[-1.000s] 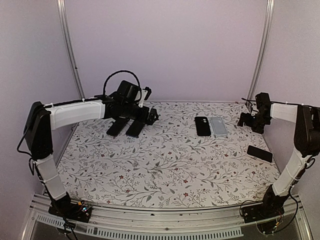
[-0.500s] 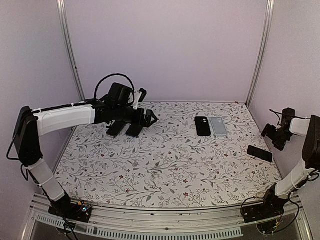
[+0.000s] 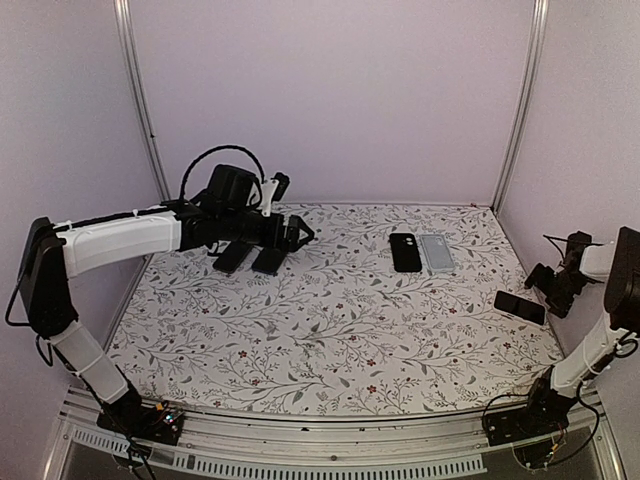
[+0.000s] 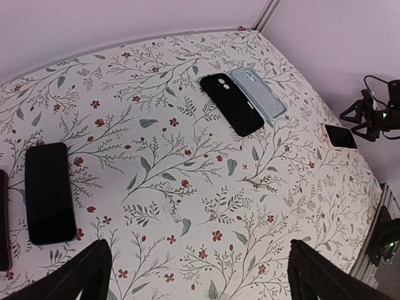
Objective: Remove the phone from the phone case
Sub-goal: Move the phone with the phone case to the center of the board.
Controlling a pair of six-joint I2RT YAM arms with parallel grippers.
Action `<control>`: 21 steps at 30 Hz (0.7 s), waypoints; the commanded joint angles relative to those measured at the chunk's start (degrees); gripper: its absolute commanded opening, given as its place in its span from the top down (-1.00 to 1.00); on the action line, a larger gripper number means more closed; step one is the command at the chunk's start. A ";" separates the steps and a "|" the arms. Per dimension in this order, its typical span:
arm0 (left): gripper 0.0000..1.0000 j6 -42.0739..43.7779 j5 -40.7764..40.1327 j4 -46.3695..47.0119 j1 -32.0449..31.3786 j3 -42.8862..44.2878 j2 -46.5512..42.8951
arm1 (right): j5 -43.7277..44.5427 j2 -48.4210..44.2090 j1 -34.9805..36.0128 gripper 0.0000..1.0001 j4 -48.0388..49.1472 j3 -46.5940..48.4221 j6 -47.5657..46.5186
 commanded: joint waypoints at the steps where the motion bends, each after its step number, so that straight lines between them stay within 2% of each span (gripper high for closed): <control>1: -0.99 -0.29 0.94 1.64 1.07 -1.03 -2.12 | 1.47 1.99 -0.18 -0.98 0.61 -0.49 1.16; 6: -0.99 -0.35 0.82 1.89 1.43 -1.46 -2.35 | 1.28 2.15 -0.18 -0.98 0.19 -0.31 1.11; 12: -0.99 -0.64 1.50 2.56 1.85 -1.57 -2.00 | -5.08 1.89 0.59 -0.98 1.16 -1.91 2.07; 16: -0.99 -0.73 1.47 2.56 1.96 -1.73 -1.76 | -6.27 -0.12 5.06 -0.98 0.86 -3.13 4.17; 21: -0.99 -0.94 1.95 2.73 2.05 -1.46 -1.24 | -6.26 -3.30 13.93 -0.98 -0.15 -4.86 9.39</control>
